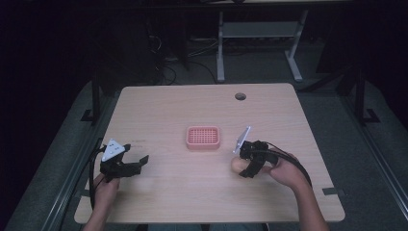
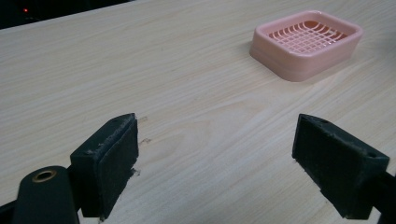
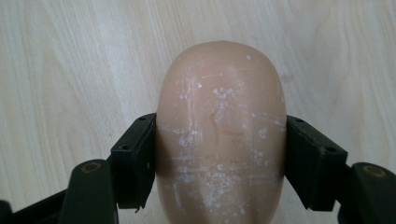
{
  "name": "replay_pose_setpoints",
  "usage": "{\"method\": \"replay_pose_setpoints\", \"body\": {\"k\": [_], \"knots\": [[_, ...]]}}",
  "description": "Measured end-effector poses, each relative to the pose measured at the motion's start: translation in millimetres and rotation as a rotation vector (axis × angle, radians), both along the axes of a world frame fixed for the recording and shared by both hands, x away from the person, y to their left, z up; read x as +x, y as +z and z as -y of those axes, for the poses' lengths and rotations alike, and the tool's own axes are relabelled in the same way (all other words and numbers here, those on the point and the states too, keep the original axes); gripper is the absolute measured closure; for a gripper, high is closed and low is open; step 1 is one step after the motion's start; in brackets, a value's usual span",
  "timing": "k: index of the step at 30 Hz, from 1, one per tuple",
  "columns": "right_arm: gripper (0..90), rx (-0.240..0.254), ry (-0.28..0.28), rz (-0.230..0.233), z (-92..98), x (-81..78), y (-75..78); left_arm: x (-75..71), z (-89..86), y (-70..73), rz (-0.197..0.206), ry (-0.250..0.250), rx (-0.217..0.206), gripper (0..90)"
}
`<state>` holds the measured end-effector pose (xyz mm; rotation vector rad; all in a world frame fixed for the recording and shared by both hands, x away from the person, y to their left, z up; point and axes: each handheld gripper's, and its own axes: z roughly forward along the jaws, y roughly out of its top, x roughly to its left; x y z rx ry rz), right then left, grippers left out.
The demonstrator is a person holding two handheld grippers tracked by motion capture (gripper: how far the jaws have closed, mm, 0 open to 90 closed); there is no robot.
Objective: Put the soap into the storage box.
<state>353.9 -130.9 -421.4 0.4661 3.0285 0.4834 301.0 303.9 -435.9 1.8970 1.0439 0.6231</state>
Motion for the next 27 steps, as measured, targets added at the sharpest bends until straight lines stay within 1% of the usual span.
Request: {"method": "replay_pose_setpoints", "body": {"k": [2, 3, 6, 10, 15, 23, 27], "knots": [[32.0, 0.004, 0.002, -0.001, -0.3, 1.7, 1.2, -0.1, -0.1, 0.2, -0.002, -0.002, 0.005, 14.2], [32.0, 0.01, 0.007, -0.002, -0.9, 5.5, 4.2, -0.2, 0.4, 0.1, -0.001, -0.001, 0.001, 14.2], [32.0, 0.027, 0.007, -0.006, -1.4, 10.5, 8.8, -0.4, 0.7, 0.1, -0.002, 0.001, -0.006, 14.2], [31.9, 0.019, 0.012, -0.01, -3.6, 15.2, 12.1, -0.4, 0.3, 0.1, 0.0, 0.0, -0.011, 14.2], [32.0, 0.019, 0.017, -0.029, -5.2, 17.9, 10.2, -0.5, 0.3, 0.2, -0.004, 0.003, -0.012, 14.2], [32.0, 0.023, 0.017, -0.045, -6.8, 24.3, 6.4, -0.6, 0.7, 0.4, -0.003, 0.001, -0.01, 14.2], [32.0, 0.003, 0.027, -0.042, -11.1, 27.5, 9.0, -0.9, 0.7, 0.2, -0.004, -0.001, -0.013, 14.2]]}}
